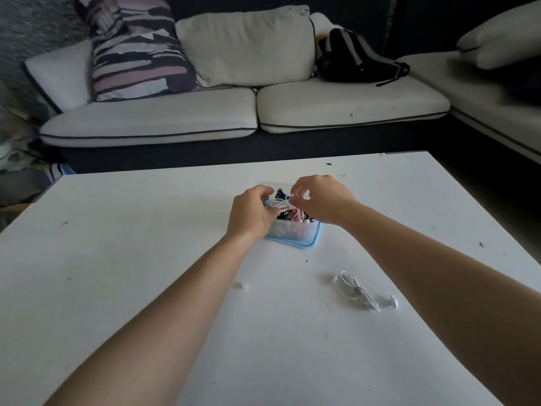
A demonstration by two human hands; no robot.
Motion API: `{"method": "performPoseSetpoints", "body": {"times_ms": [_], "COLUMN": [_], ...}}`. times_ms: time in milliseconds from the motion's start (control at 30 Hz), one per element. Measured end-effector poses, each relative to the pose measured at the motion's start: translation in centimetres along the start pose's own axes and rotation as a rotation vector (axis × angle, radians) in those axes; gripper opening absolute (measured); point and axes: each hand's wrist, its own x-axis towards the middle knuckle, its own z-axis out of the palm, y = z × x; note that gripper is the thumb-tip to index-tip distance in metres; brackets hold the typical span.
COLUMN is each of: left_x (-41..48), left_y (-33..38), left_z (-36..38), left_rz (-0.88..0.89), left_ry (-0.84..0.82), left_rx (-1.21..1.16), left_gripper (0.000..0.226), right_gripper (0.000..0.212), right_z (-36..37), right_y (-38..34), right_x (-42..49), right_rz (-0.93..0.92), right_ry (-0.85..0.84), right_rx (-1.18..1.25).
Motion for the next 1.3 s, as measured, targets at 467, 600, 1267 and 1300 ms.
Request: {"method": "performPoseSetpoints", "body": {"times_ms": [467, 600, 1267, 1300], "left_x": [-4.6, -3.7, 0.6, 0.7], "left_y": [1.9, 2.3, 2.2, 2.1], "left_z": [1.6, 1.6, 1.6, 1.5], "left_rz": [0.308, 0.247, 0.135, 0.143], "left_ry": [-0.111, -0.107, -0.254, -0.296], "left_rx": [0.302, 0.23, 0.34, 0.365], "left_gripper": [0.022, 0.019, 0.014, 0.018], "right_gripper": [0.034, 0.028, 0.036, 0.036], "right_z": [-1.8, -1.6, 3.5, 3.5], "right_y": [5.2, 8.3, 6.4, 6.4], "right_x": [-10.1, -12.4, -12.3, -12.2], "right_rz": [0.223, 0.248, 0.144, 0.146], "right_ry": [-0.017, -0.147, -0.35, -0.347], "right_rx": [0.008, -0.035, -0.019, -0.012]}}
